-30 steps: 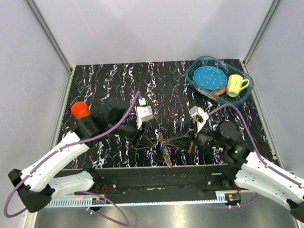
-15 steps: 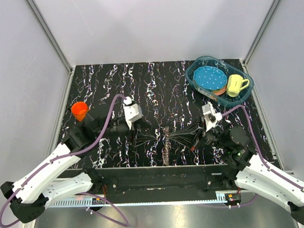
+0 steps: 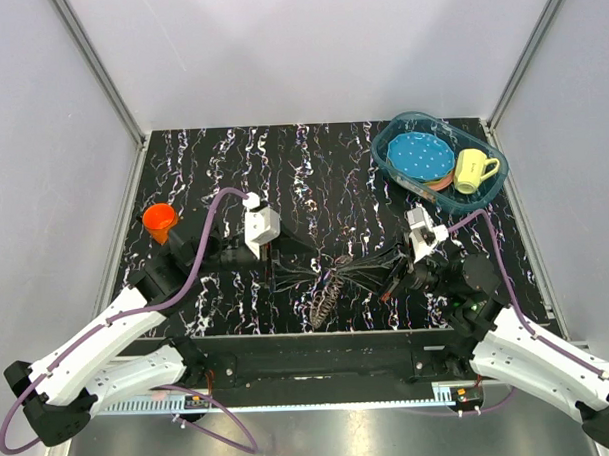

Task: Remove the keys from the keyring

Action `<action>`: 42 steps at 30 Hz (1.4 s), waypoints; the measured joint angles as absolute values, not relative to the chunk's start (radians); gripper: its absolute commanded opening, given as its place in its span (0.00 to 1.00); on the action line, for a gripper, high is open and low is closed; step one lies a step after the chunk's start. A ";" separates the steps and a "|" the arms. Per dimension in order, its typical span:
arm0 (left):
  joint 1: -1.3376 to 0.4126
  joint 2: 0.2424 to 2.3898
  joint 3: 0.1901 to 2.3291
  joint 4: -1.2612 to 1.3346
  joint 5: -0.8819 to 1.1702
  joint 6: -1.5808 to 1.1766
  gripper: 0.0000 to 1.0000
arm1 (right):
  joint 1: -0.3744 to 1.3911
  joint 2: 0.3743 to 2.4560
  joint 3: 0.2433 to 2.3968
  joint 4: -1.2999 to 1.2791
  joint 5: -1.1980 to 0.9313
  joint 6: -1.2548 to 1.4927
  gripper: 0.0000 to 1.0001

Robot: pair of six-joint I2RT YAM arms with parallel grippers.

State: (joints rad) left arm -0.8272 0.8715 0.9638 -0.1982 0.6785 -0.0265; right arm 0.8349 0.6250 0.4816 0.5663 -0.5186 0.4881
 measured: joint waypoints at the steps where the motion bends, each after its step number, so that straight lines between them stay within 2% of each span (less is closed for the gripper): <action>1: -0.827 0.871 0.964 -0.189 0.692 -0.026 0.54 | 0.835 0.629 0.482 0.573 -0.521 0.491 0.00; 12: -0.827 0.912 0.964 -0.163 0.812 -0.023 0.52 | 0.835 0.638 0.482 0.610 -0.544 0.503 0.00; 31: -0.827 0.966 0.964 -0.165 0.827 -0.023 0.51 | 0.835 0.642 0.482 0.632 -0.567 0.510 0.00; 40: -0.827 0.966 0.964 -0.154 0.827 -0.027 0.55 | 0.835 0.646 0.482 0.632 -0.566 0.510 0.00; 42: -0.827 0.966 0.964 -0.140 0.827 -0.031 0.60 | 0.835 0.646 0.482 0.632 -0.566 0.510 0.00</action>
State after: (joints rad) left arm -0.8272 0.9661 0.9638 -0.1398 0.8268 -0.0311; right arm 0.8349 0.6464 0.4816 0.6323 -0.5655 0.5102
